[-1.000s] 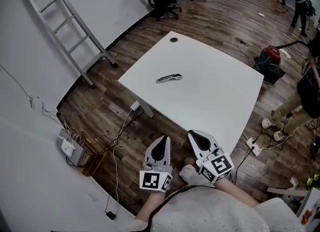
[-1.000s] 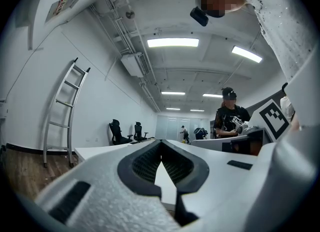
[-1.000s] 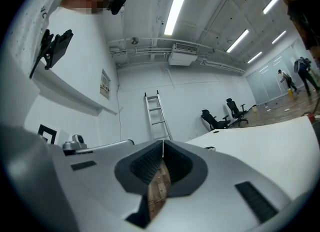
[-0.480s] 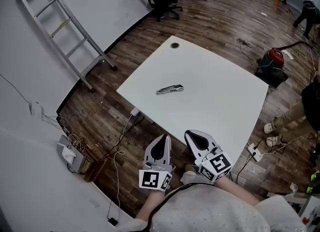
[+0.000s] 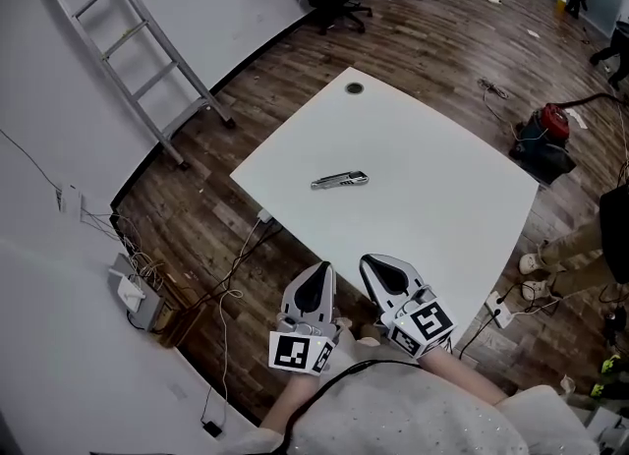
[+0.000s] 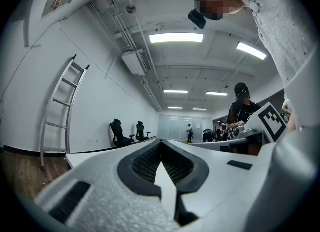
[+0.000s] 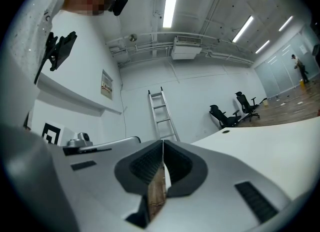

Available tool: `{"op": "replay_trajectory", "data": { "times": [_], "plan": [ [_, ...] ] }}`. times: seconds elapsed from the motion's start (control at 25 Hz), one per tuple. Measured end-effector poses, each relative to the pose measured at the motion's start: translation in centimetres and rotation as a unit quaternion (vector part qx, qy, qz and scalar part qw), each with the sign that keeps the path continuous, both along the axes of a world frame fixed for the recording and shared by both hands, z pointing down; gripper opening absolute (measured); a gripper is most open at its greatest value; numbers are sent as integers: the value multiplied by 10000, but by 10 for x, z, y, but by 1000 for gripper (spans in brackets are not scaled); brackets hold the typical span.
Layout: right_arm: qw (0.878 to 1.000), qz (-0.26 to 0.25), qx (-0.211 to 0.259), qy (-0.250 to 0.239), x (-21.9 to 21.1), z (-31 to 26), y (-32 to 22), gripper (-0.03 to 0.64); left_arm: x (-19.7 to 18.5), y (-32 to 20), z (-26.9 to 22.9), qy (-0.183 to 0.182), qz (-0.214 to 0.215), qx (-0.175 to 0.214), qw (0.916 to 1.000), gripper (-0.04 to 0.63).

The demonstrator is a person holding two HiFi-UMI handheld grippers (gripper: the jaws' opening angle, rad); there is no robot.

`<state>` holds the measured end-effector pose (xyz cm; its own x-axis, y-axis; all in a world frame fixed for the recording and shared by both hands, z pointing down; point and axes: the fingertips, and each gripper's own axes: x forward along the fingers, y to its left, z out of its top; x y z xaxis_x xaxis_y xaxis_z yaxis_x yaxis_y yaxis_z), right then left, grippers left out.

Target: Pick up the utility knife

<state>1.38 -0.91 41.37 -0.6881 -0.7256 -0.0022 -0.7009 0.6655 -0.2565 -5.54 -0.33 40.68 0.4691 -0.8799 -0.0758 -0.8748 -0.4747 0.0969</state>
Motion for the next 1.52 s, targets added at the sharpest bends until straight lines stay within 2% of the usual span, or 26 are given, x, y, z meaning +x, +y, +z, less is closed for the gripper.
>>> {"op": "replay_trajectory", "data": {
  "times": [0.28, 0.68, 1.16, 1.32, 1.44, 1.52],
  "plan": [
    [10000, -20, 58, 36, -6, 5, -26, 9, -3, -29, 8, 12, 149, -33, 9999, 6],
    [9996, 252, -29, 125, 0, 14, -76, 9, -3, -83, 13, 85, 379, -23, 9992, 6],
    [9988, 371, -201, 238, 0, 57, -119, 9, -2, -129, 60, 164, 537, -170, 9983, 6],
    [9982, 148, -291, 497, -6, 77, -124, 9, -4, -135, 75, 164, 550, -236, 9981, 6],
    [9948, -337, -374, 887, -16, 92, -133, 9, -5, -141, 79, 124, 597, -202, 9979, 6],
    [9882, -755, -421, 1263, -22, 99, -141, 9, -3, -146, 80, 86, 620, -172, 9979, 6]
  ]
}}
